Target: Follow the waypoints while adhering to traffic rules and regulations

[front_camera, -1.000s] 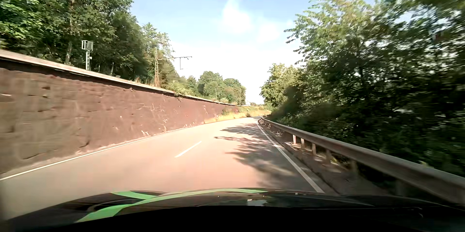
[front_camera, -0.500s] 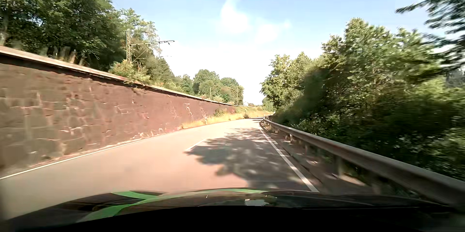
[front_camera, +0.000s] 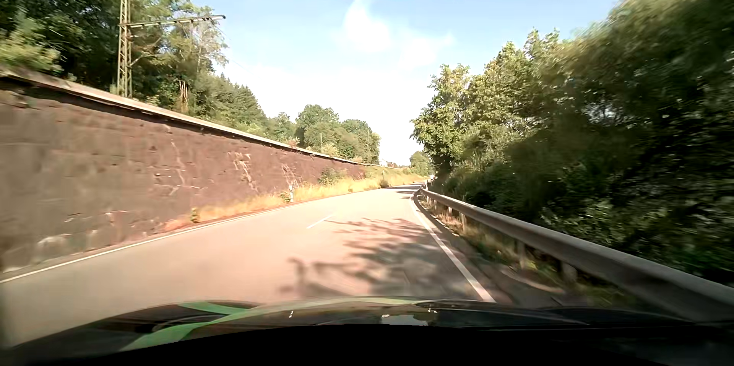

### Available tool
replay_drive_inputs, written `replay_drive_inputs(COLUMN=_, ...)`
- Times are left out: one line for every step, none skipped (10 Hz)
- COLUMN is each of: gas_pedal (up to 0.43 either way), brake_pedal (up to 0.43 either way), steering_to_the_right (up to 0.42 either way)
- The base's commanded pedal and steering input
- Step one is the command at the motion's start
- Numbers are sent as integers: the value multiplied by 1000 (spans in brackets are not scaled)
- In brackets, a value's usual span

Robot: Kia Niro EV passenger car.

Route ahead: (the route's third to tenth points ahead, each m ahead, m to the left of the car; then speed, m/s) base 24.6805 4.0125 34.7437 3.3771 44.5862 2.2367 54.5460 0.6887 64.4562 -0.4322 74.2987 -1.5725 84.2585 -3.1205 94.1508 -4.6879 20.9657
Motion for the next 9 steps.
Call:
replay_drive_inputs(gas_pedal=177, brake_pedal=0, steering_to_the_right=13)
replay_drive_inputs(gas_pedal=177, brake_pedal=0, steering_to_the_right=13)
replay_drive_inputs(gas_pedal=177, brake_pedal=0, steering_to_the_right=13)
replay_drive_inputs(gas_pedal=189, brake_pedal=0, steering_to_the_right=13)
replay_drive_inputs(gas_pedal=197, brake_pedal=0, steering_to_the_right=12)
replay_drive_inputs(gas_pedal=209, brake_pedal=0, steering_to_the_right=12)
replay_drive_inputs(gas_pedal=228, brake_pedal=0, steering_to_the_right=11)
replay_drive_inputs(gas_pedal=228, brake_pedal=0, steering_to_the_right=12)
replay_drive_inputs(gas_pedal=228, brake_pedal=0, steering_to_the_right=11)
